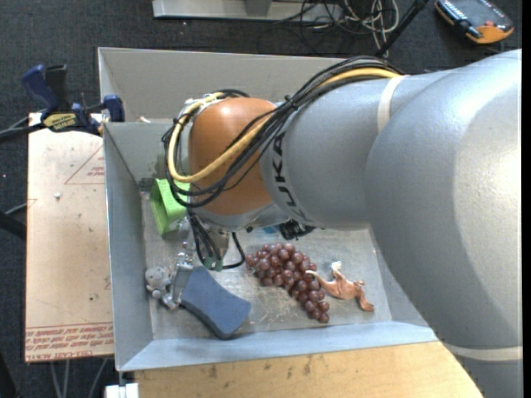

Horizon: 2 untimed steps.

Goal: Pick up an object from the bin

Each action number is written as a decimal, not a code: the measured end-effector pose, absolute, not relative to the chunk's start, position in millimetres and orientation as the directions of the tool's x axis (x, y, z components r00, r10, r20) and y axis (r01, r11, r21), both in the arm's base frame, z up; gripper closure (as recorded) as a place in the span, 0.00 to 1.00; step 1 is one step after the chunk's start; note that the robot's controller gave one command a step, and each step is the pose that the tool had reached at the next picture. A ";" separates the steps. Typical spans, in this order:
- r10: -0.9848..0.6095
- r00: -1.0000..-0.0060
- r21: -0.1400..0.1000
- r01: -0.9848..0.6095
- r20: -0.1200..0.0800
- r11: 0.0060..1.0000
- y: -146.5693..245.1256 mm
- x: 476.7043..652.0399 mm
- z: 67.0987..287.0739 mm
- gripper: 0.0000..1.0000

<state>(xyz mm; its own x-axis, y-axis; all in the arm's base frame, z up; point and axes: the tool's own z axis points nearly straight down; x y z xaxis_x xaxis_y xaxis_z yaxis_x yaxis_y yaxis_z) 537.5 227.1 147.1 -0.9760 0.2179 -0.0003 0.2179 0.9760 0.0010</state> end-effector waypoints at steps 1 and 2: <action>0.212 -0.977 0.000 0.212 0.001 0.977 225.8 536.5 139.7 0.00; 0.259 -0.966 0.001 0.259 0.001 0.966 211.3 510.9 134.3 0.00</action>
Offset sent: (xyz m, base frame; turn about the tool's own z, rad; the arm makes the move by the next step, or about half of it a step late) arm -0.0426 -0.0253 -0.0157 0.0742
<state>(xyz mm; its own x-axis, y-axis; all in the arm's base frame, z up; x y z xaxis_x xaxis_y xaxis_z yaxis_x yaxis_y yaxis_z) 510.9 211.3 134.3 -0.9660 0.2586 0.0009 0.2586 0.9660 0.0007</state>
